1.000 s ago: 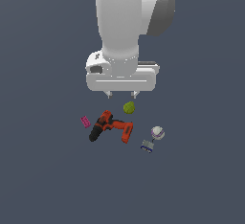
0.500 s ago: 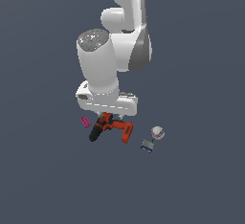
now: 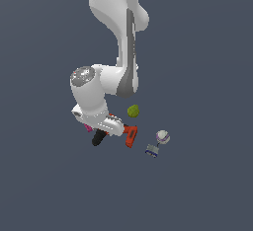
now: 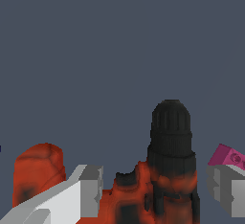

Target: Pick up a designated object from a clutter of objects.

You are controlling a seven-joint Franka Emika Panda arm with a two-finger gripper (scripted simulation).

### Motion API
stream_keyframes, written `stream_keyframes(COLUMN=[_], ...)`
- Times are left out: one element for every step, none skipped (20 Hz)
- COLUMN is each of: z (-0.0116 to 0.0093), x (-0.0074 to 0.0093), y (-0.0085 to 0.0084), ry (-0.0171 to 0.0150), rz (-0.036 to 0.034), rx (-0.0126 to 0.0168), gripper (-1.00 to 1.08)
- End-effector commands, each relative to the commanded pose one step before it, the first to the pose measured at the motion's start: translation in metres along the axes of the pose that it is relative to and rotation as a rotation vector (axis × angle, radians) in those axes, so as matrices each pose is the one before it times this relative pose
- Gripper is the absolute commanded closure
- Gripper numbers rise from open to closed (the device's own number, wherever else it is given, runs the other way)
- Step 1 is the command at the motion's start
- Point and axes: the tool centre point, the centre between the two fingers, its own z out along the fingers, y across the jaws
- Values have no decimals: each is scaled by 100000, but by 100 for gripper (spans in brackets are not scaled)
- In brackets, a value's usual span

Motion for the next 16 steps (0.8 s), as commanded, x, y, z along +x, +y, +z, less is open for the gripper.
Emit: stream_keyframes(z=[1593,512,457,402,348,294,240,187,133,80,26,-108,33,99,165,216], x=[96,10,6,3,0,-1,-2,-2,-1,-1,1,-34,0,0,-1,4], y=[1190,398,359,321,279,238,195,151,111,65,26,-75,-1,-3,-5,17], ry=[809,207,188,168,147,126,104,81,59,35,13,-197,0,0,0,26], rz=[3567,1130,1010,893,772,654,534,413,299,177,67,-300,0,0,0,41], rx=[-239,-121,-119,-114,-105,-94,-80,-64,-47,-28,-11,0,0,0,0,1], gripper=[-60,-60,-60,-60,-60,-60,-60,-60,-60,-60,-60,-60,-60,-60,-60,-60])
